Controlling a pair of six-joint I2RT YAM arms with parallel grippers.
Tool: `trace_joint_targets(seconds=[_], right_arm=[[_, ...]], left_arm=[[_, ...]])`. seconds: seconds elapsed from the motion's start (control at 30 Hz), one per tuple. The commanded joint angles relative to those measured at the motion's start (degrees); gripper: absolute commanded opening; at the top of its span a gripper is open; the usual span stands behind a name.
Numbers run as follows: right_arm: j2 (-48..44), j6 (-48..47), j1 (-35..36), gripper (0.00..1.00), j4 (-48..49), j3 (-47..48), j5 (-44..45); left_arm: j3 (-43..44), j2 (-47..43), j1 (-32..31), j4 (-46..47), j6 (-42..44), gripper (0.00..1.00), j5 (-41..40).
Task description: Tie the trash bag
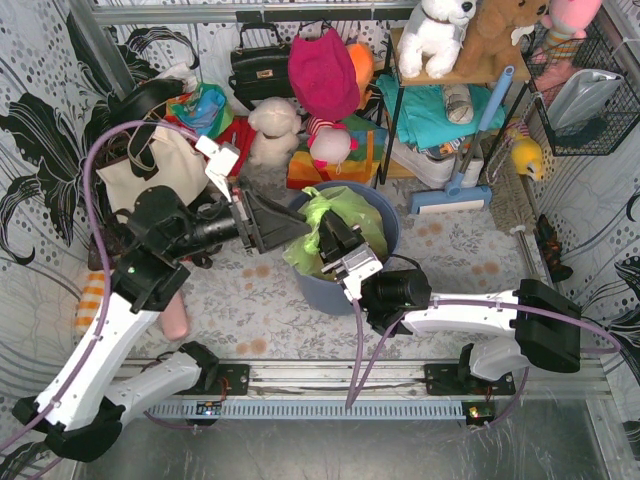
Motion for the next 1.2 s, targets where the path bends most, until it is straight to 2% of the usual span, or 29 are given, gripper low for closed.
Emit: trace_joint_targets(seconds=[0.0,0.23,0.73,0.9,1.03,1.1,1.17], right_arm=[[-1.01,-0.05,0.14,0.0,6.72,1.39,-0.97],[-0.96,0.42,0.15,0.0,6.73,1.46,-1.17],[-0.53,0.67,0.16,0.0,6.69,2.36,-1.67],[-0.4,0.74,0.14,0.0,6.69,2.46,-1.64],[-0.48,0.62,0.16,0.0,6.69,2.38,-1.64],[-0.52,0.64,0.14,0.0,6.7,2.29,-1.67],[-0.63,0.75,0.2,0.0,6.69,2.08,-1.69]], left_arm=[[8.1,-0.66,-0.23,-8.06,6.26,0.44,-8.06],[11.89,1.36,-0.2,-6.52,2.15,0.46,-17.43],[8.34,5.32,-0.23,0.56,-5.18,0.46,-15.54],[7.61,5.7,-0.23,1.85,-5.9,0.33,-13.82],[7.38,5.93,-0.17,1.64,-5.81,0.29,-13.46],[7.28,6.05,-0.22,1.5,-5.67,0.19,-13.44],[7.1,6.06,-0.19,1.69,-5.55,0.03,-13.46]])
